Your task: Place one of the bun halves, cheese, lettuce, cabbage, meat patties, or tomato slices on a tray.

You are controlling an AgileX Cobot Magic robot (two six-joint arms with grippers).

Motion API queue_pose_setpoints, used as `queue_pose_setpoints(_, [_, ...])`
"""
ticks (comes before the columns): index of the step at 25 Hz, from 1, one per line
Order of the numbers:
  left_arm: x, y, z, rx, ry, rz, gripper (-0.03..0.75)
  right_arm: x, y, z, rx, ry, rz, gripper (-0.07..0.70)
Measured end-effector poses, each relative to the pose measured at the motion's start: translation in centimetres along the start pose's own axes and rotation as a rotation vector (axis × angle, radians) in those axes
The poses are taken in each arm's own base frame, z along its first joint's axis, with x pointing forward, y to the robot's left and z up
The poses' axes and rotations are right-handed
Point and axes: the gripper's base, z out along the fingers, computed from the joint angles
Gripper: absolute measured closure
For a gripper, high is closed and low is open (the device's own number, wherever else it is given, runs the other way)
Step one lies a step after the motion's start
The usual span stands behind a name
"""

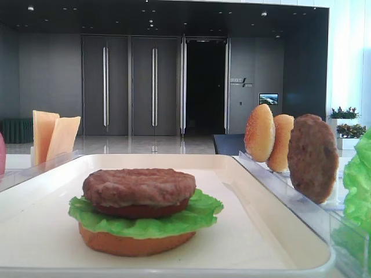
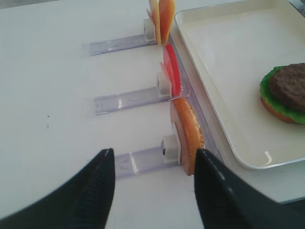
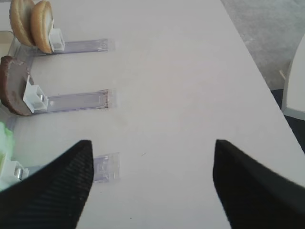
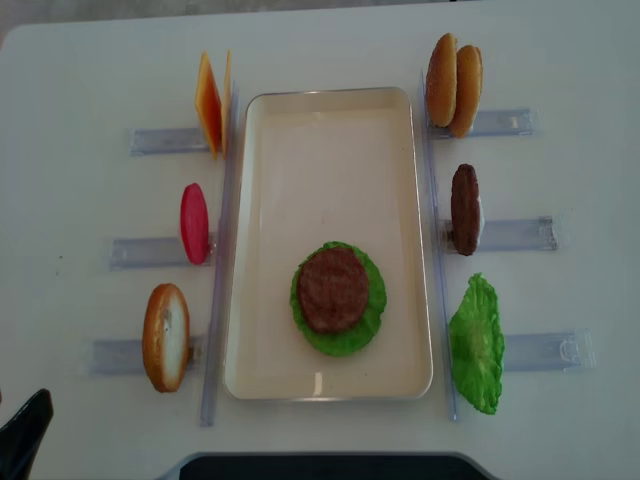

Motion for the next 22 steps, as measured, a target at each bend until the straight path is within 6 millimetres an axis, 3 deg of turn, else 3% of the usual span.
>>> queue_pose_setpoints(22, [0.0, 0.0, 0.0, 0.0, 0.0, 0.0, 0.307, -0.01, 0.0, 0.02, 0.0, -0.001, -0.001, 0.132])
